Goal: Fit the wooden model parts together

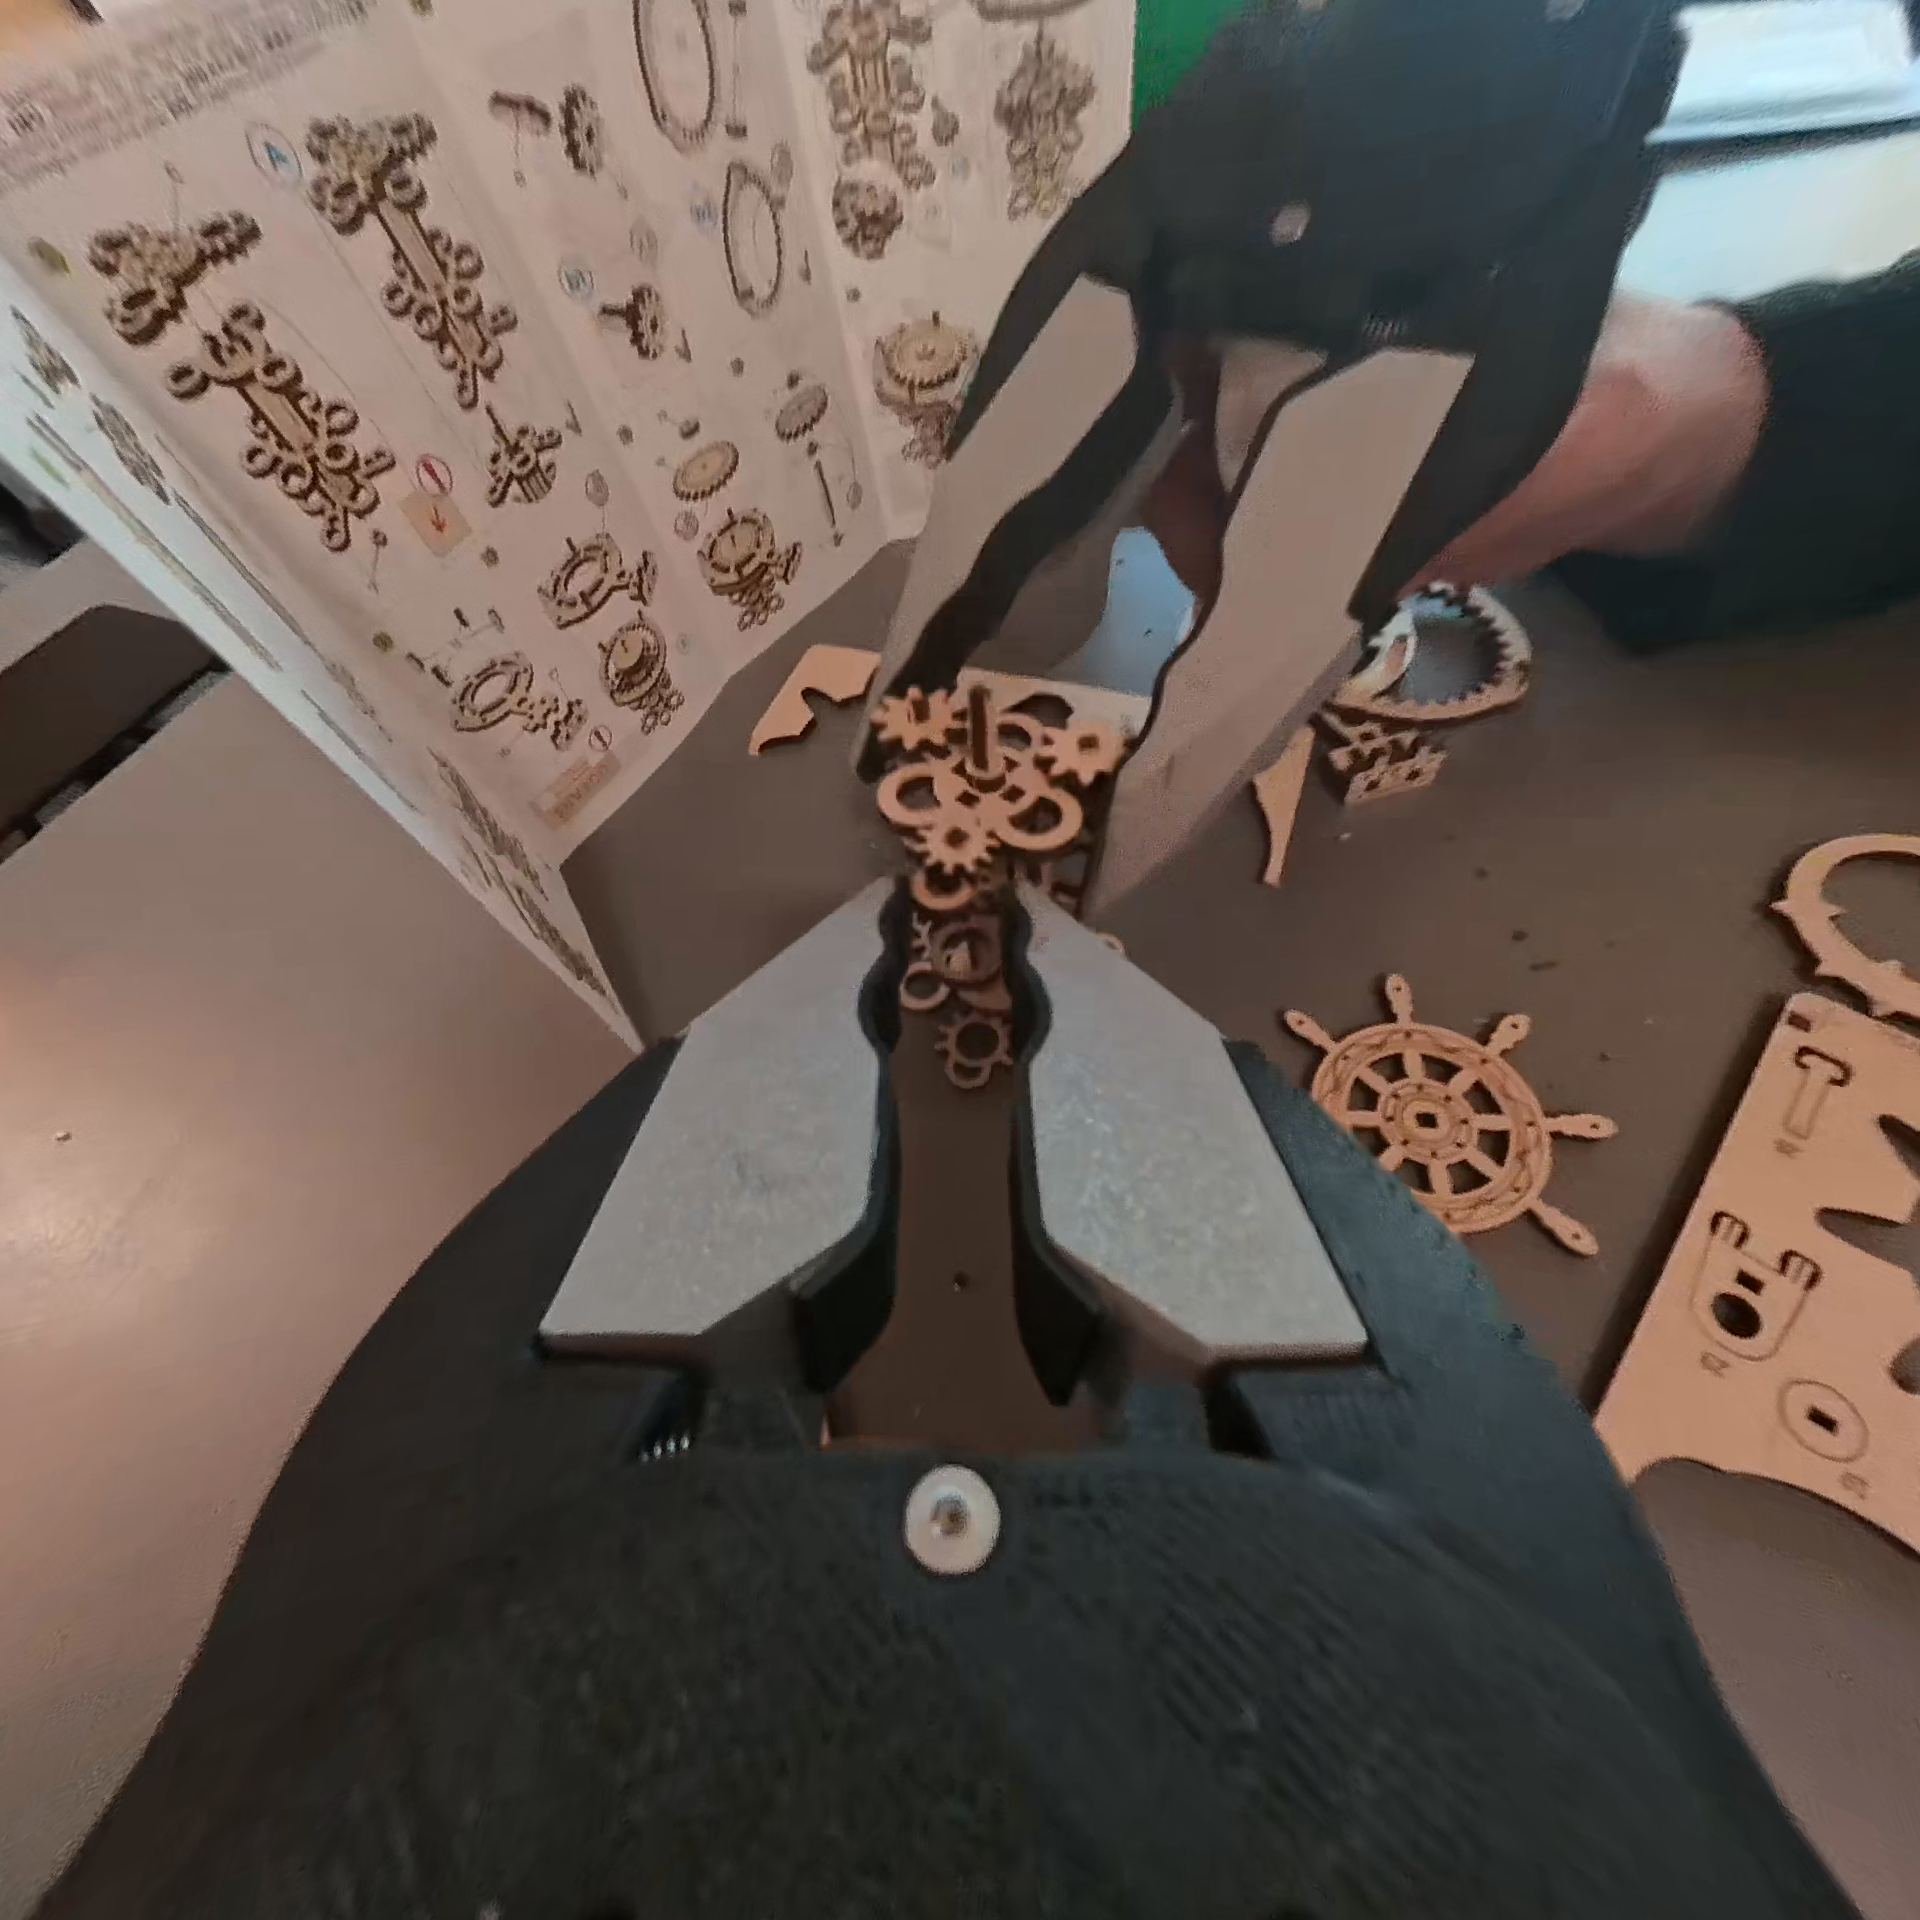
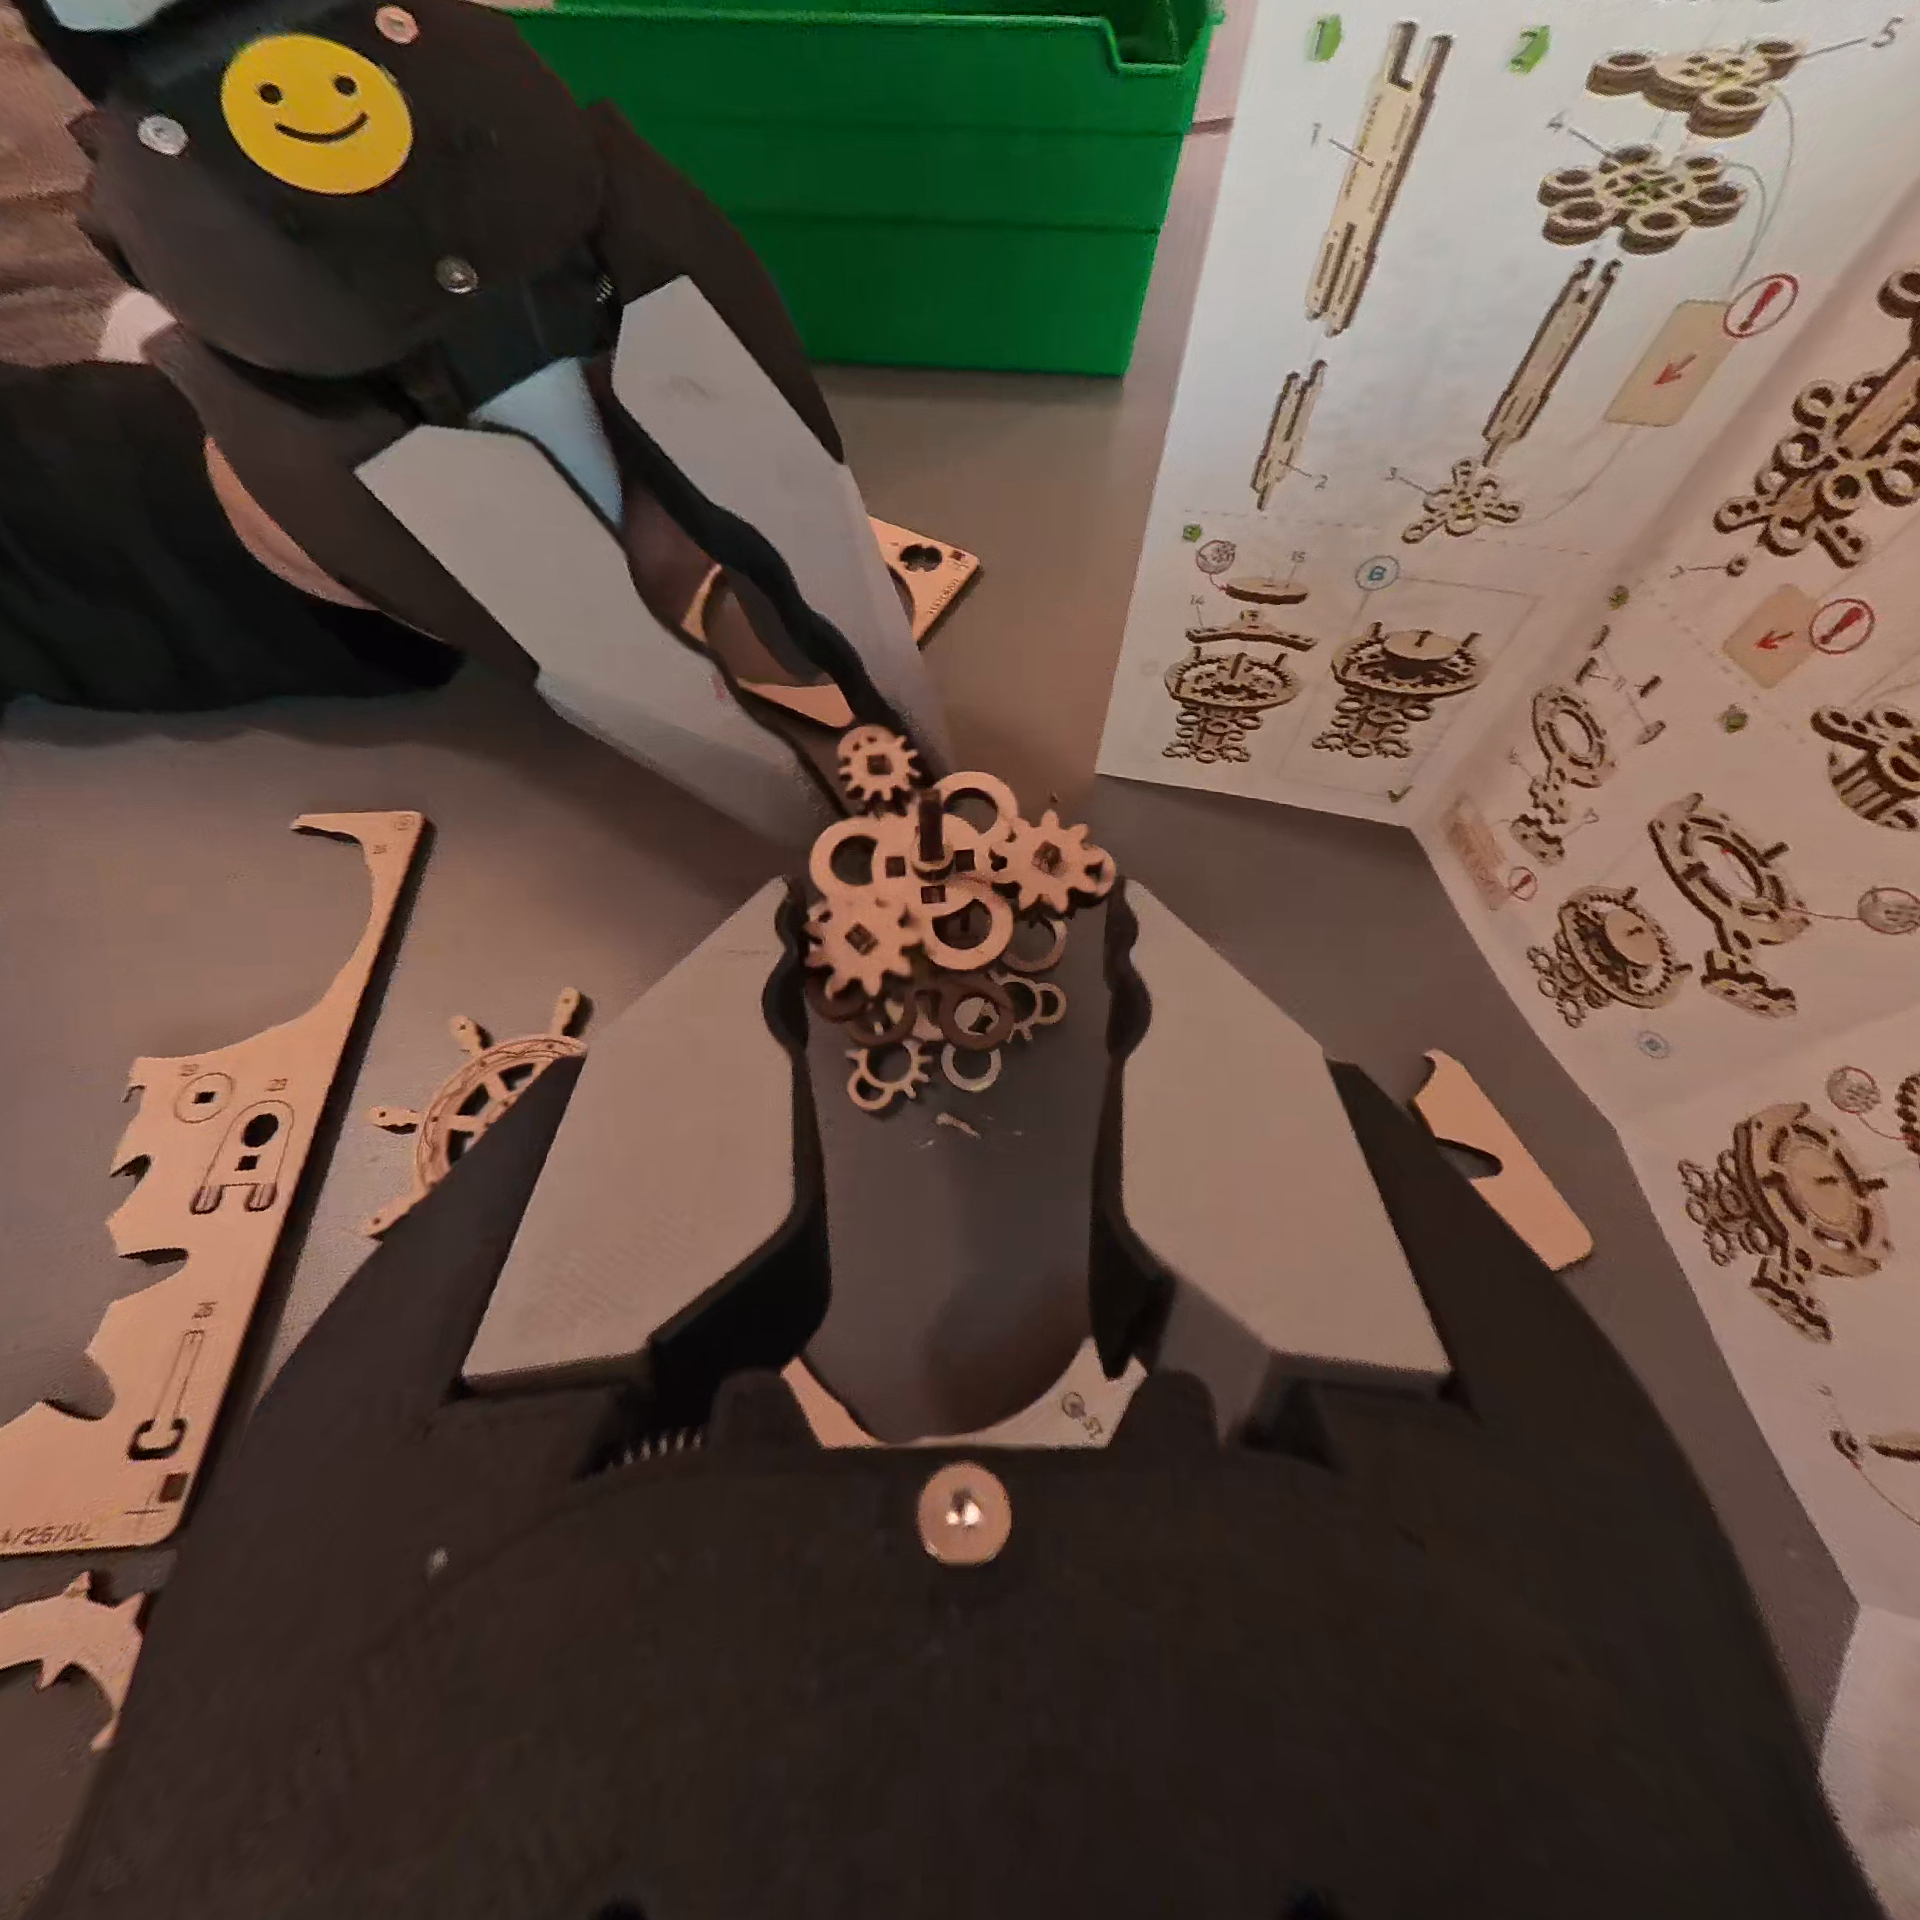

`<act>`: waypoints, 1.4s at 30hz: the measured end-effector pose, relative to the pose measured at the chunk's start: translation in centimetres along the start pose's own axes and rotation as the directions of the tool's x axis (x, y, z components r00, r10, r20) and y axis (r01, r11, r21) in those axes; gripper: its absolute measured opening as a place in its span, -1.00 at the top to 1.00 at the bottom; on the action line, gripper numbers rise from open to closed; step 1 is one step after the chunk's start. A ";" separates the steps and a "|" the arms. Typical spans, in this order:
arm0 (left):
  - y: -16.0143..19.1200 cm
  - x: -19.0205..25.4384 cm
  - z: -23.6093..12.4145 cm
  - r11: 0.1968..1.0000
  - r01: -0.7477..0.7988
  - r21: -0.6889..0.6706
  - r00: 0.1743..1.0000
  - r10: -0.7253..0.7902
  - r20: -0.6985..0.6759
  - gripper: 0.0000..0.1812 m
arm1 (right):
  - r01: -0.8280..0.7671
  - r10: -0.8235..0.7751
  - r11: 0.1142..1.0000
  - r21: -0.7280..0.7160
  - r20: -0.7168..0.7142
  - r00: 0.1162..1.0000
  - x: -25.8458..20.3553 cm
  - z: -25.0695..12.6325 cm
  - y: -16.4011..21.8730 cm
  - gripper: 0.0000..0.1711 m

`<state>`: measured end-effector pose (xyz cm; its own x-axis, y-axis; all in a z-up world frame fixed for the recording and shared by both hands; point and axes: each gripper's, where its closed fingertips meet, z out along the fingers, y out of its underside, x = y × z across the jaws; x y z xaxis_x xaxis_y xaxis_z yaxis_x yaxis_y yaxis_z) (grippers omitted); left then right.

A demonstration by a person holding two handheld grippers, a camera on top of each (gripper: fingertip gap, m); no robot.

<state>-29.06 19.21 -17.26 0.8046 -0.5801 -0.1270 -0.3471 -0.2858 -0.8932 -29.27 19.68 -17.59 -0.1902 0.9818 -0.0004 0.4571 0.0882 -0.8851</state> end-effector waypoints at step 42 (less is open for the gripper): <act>0.3 -3.6 -1.9 0.988 0.135 0.073 0.981 -0.144 0.134 0.76 | -0.118 0.149 0.964 0.238 -0.116 0.982 5.3 -14.4 0.3 0.37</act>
<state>-32.94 19.76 -16.26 0.9032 -0.4258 -0.0536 -0.1991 -0.3052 -0.9312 -17.60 27.38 -11.14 -0.0178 0.9968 -0.0777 0.2565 -0.0706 -0.9640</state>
